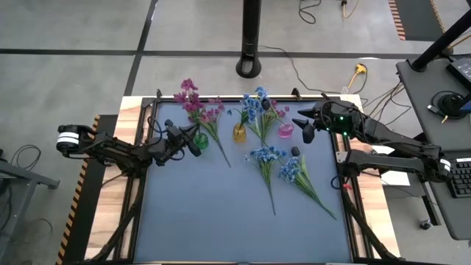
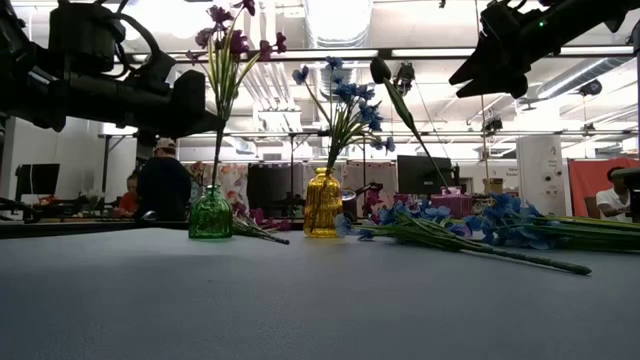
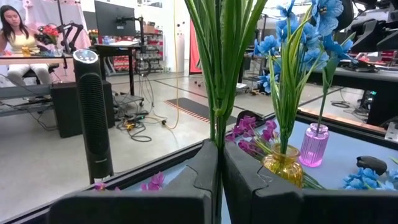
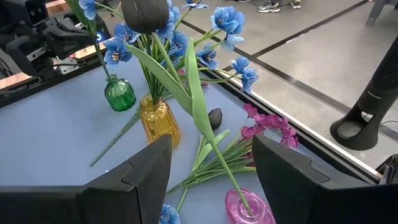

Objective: Sort flowers into vase by color
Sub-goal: Put the left purple flowers into the green flower vase

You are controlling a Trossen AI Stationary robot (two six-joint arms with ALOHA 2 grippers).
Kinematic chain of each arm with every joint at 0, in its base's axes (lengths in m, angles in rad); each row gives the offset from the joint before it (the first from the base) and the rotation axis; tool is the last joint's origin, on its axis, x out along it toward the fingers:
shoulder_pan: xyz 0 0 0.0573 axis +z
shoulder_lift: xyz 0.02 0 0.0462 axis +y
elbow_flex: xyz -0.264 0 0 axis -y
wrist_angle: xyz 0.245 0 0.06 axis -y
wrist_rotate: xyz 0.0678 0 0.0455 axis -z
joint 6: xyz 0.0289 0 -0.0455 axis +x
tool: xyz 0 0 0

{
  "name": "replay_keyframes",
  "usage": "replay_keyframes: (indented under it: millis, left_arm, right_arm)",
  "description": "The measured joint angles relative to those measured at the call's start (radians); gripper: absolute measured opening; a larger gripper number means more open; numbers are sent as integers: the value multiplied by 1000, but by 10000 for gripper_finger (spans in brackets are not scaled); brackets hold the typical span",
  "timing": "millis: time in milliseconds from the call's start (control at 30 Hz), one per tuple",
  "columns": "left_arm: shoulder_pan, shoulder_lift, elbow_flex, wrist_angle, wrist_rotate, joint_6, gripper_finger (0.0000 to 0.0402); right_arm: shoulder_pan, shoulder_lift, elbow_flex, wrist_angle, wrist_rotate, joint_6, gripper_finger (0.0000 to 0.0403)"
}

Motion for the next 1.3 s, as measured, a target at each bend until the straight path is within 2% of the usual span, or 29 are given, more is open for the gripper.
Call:
replay_keyframes:
  millis: [333,1300]
  left_arm:
    - [0,1,0,-1,0,5,2]
    - [-8,0,-19,-55,-1,-27,105]
  right_arm:
    - [0,0,0,0,0,0,215]
    - [0,0,0,-1,-2,0,215]
